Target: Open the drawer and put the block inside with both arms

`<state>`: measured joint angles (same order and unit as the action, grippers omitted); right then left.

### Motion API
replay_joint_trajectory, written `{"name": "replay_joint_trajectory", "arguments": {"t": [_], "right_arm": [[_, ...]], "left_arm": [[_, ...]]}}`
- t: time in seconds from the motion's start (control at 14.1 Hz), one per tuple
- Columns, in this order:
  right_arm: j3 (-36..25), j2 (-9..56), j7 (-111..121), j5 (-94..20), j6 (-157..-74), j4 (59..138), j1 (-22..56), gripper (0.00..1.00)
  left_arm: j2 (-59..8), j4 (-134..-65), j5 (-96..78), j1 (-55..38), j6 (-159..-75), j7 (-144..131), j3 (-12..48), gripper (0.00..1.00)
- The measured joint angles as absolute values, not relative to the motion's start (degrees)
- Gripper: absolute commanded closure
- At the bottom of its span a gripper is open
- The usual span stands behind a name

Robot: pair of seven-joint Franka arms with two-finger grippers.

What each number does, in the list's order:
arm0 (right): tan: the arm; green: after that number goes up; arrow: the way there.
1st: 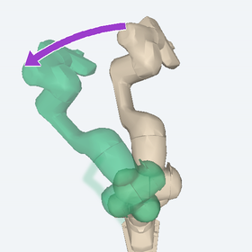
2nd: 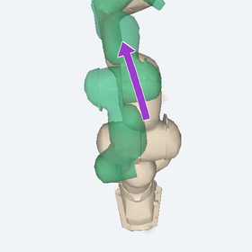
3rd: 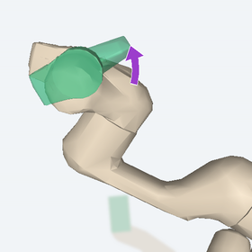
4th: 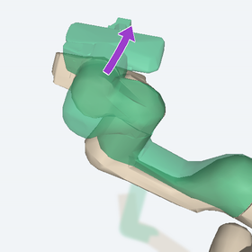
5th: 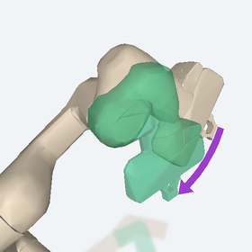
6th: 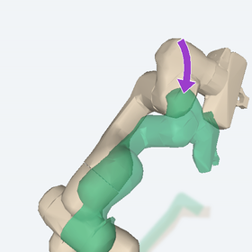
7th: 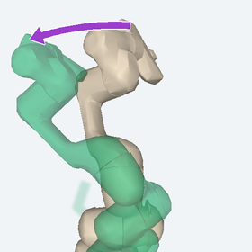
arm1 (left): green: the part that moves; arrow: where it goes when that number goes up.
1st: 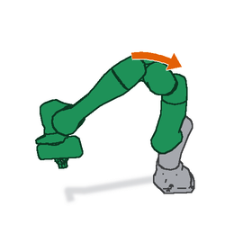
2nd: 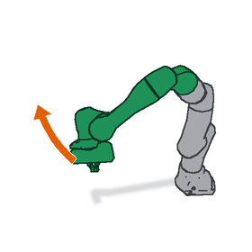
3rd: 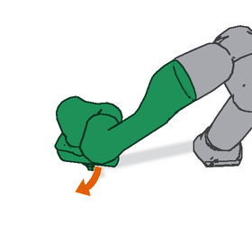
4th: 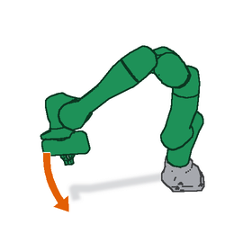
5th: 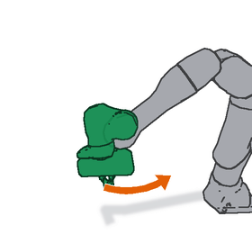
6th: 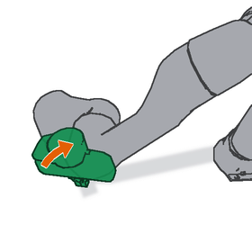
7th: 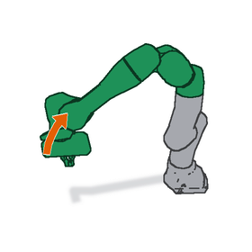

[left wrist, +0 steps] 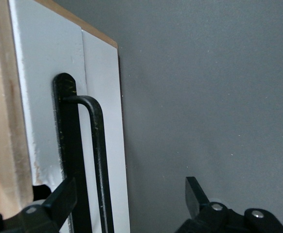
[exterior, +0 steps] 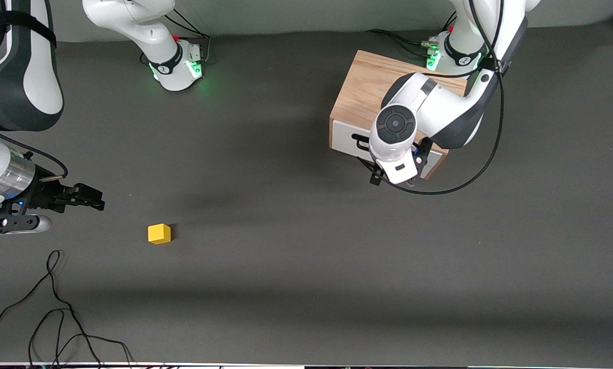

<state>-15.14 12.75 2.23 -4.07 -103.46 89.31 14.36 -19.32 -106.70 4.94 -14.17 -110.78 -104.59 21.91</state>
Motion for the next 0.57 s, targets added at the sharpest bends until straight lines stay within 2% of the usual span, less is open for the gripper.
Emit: {"name": "replay_joint_trajectory", "arguments": {"t": [0.57], "right_arm": [[-15.14, 12.75, 2.23, -4.07, -103.47, 89.31, 14.36, 0.00]], "left_arm": [[-22.69, -106.64, 6.09, -14.17, -112.70, -104.59, 21.92, 0.00]]}}
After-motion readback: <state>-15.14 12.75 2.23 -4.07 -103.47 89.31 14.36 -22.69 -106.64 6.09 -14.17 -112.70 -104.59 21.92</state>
